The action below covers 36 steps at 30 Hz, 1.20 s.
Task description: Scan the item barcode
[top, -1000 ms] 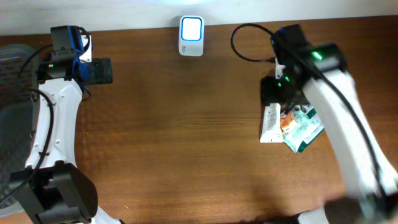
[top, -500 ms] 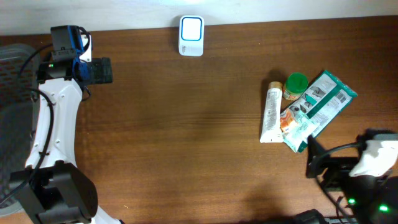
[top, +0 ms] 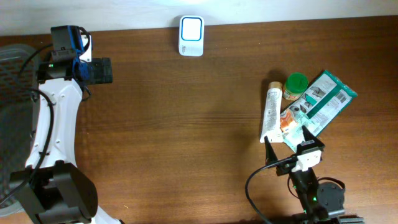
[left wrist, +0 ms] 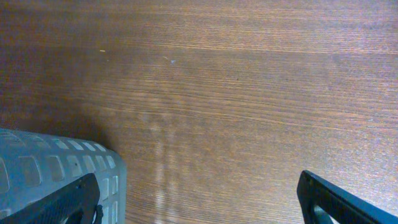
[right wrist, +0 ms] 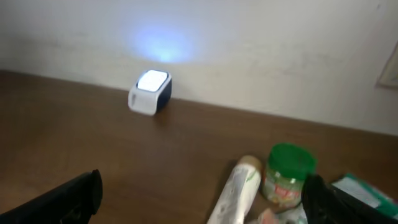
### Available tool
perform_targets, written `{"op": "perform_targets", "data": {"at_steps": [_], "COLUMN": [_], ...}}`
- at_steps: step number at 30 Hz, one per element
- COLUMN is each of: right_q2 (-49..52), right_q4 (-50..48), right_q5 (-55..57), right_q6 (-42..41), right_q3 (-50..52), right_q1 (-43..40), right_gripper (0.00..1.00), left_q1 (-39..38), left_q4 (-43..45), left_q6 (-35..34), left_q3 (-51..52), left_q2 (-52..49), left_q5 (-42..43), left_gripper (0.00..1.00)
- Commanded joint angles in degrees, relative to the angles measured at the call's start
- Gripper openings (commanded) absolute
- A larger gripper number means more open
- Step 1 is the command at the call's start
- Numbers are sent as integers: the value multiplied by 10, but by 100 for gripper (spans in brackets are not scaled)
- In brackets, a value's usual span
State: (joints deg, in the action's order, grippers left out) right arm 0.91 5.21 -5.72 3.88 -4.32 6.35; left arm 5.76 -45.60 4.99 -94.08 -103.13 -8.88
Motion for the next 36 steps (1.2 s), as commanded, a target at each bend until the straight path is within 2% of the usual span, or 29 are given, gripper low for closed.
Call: {"op": "perform_targets", "data": {"at_steps": [1, 17, 20, 23, 25, 27, 30, 31, 32, 34, 36], "right_q2": [-7, -7, -6, -5, -5, -5, -5, -5, -5, -5, -5], "right_q4": [-14, -15, -16, -16, -16, -16, -16, -16, -15, -15, -16], "right_q5": [-19, -20, -20, -20, -20, -20, -20, -20, -20, -20, -20], "right_q6": [2, 2, 2, 2, 2, 2, 2, 2, 2, 2, 2], "right_q3": [40, 40, 40, 40, 40, 40, 40, 40, 40, 40, 40], "right_q1": [-4, -4, -4, -4, -4, -4, -4, -4, -4, -4, -4], "right_gripper": [98, 98, 98, 98, 98, 98, 98, 98, 98, 98, 98], "left_q1": [2, 2, -13, -75, -137, -163, -166, -166, -166, -164, -143], "left_q4": [1, -2, -2, -2, -1, 50, 217, 275, 374, 502, 577], "left_q6": [7, 7, 7, 7, 24, 24, 27, 49, 79, 89, 88], "left_q3": [-7, -7, -7, -7, 9, 68, 242, 292, 380, 527, 657], "left_q2": [-2, 4, 65, 151, 217, 278, 384, 413, 461, 547, 636], "left_q5": [-1, 0, 0, 0, -64, -89, -34, -1, 47, 66, 66], "left_gripper": [99, 99, 99, 99, 99, 99, 99, 99, 99, 99, 99]}}
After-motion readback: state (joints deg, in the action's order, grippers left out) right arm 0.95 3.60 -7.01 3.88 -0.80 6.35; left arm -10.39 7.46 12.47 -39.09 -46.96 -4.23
